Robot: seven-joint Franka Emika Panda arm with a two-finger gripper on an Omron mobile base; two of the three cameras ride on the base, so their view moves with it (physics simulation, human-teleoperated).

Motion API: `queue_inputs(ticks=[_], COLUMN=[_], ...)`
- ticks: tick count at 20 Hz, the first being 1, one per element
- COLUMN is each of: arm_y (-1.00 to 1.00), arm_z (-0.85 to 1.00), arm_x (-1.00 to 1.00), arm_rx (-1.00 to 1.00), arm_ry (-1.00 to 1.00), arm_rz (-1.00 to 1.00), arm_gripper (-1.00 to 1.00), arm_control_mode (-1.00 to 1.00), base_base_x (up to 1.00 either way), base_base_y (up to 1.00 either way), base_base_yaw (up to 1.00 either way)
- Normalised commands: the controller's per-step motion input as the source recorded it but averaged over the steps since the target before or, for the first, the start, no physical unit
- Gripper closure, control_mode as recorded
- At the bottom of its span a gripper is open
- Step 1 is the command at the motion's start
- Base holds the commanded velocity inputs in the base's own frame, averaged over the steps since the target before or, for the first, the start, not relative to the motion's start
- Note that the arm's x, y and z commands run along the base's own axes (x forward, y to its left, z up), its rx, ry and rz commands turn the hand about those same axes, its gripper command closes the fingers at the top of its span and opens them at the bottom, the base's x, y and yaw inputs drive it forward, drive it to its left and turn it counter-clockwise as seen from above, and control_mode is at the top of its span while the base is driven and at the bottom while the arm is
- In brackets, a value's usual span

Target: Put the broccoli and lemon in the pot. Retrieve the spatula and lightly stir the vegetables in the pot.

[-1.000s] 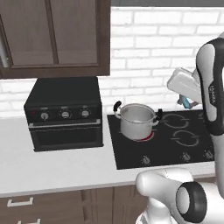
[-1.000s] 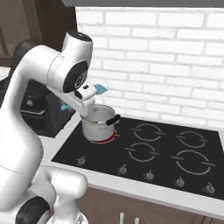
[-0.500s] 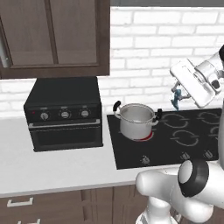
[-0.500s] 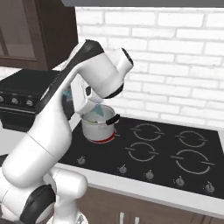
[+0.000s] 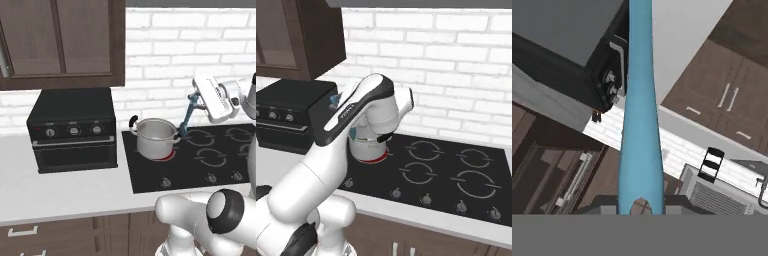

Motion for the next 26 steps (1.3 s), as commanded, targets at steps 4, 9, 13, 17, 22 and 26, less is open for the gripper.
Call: queue_inputs(ticks=[4, 9, 13, 17, 22, 26], arm_y=[0.0, 0.0, 0.0, 0.0, 0.0, 0.0], arm_z=[0.0, -0.02, -0.18, -0.35, -0.36, -0.27], arm_x=[0.52, 0.62, 0.51, 0.39, 0.21, 0.1], arm_rx=[0.12, 0.16, 0.11, 0.03, 0.0, 0.0], arm_ry=[0.0, 0.02, 0.02, 0.0, 0.0, 0.0], arm_rz=[-0.04, -0.04, -0.05, -0.06, -0.08, -0.11], arm_gripper=[1.0, 1.0, 1.0, 1.0, 1.0, 1.0], arm_control_mode=[-1.0, -1.0, -1.0, -1.0, -1.0, -1.0], base_base_x=[0.0, 0.0, 0.0, 0.0, 0.0, 0.0], base_base_y=[0.0, 0.0, 0.0, 0.0, 0.0, 0.0], base_base_yaw=[0.0, 0.0, 0.0, 0.0, 0.0, 0.0])
